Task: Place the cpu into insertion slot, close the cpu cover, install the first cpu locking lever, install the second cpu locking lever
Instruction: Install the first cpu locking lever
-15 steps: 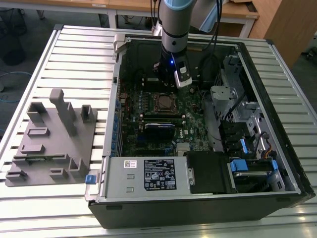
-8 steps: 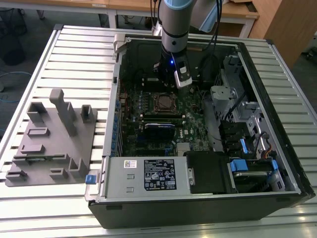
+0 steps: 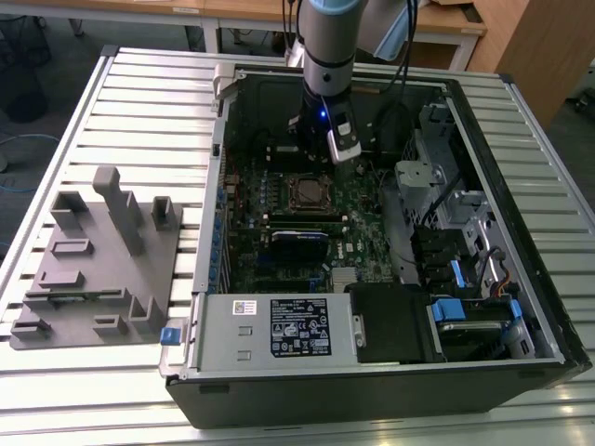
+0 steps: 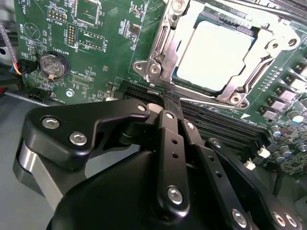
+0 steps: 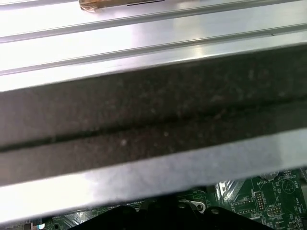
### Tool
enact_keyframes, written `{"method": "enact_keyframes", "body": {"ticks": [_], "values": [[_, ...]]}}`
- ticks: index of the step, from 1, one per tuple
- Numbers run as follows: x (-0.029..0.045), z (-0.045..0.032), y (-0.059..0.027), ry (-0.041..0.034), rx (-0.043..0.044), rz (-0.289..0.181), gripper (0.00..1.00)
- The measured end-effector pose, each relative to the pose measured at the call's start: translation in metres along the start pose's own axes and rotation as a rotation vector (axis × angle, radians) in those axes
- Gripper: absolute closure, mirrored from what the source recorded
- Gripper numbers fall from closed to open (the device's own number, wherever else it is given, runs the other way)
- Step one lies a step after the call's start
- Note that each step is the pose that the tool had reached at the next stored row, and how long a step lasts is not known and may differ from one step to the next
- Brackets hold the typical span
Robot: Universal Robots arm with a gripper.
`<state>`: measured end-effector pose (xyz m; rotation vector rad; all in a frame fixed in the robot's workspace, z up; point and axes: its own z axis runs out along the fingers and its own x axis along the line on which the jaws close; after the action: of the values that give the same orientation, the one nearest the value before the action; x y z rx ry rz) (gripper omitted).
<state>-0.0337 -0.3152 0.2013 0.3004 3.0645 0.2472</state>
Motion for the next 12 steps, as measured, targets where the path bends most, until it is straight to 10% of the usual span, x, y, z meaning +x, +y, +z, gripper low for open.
{"method": "enact_keyframes", "body": {"ticks": [12], "values": [[0.0007,-0.0003,0.0026,-0.0002,0.0008,0.0,0.9]]}}
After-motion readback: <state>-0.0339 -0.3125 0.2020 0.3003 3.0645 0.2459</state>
